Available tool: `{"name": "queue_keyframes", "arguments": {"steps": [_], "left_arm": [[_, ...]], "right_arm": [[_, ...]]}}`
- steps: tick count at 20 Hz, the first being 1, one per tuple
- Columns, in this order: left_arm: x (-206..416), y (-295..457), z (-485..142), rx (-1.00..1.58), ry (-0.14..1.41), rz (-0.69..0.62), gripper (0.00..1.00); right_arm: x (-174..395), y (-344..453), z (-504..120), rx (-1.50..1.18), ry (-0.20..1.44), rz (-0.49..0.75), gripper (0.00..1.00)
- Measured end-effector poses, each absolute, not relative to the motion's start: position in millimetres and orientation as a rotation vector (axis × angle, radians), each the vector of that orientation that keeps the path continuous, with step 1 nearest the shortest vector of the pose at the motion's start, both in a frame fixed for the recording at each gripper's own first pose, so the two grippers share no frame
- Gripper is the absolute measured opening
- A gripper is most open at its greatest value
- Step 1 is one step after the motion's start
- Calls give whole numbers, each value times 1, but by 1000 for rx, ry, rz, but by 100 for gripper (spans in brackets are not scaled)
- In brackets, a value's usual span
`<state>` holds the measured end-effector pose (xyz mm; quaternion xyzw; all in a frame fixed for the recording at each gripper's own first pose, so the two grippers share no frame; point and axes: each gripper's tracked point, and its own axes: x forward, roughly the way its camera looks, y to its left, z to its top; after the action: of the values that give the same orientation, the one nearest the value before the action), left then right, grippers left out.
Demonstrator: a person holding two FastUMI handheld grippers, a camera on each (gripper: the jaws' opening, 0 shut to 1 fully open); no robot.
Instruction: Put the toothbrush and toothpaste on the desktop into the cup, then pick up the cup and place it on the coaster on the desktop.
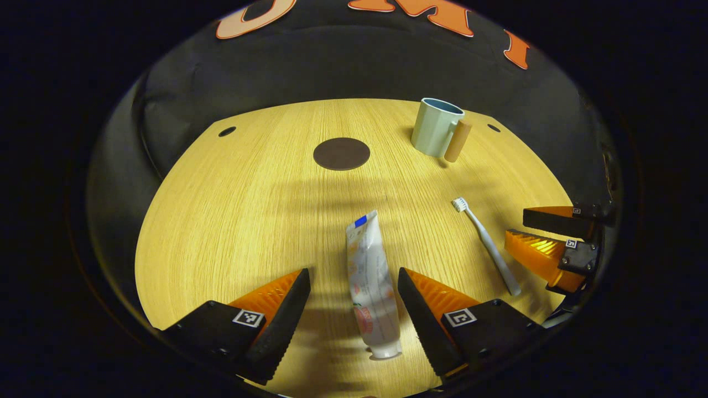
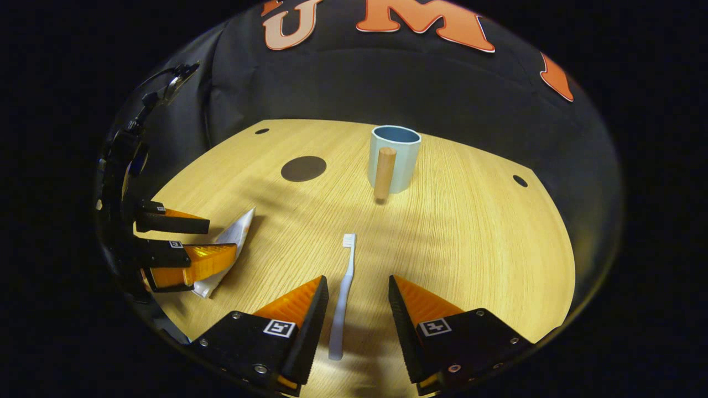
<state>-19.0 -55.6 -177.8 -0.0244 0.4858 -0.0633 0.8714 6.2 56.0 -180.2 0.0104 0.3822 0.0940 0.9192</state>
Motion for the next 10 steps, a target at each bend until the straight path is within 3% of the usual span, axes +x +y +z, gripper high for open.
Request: {"name": "queue_keyframes", "arguments": {"steps": [6,10], "left_arm": [[-21,-63,-184,-54,1057,-133,100],[-21,-63,-188,-56,1080,-128,84]], "right_arm": [[9,61,-198,0,865,180,66],[8,63,-207,-13,896,173,62]]}}
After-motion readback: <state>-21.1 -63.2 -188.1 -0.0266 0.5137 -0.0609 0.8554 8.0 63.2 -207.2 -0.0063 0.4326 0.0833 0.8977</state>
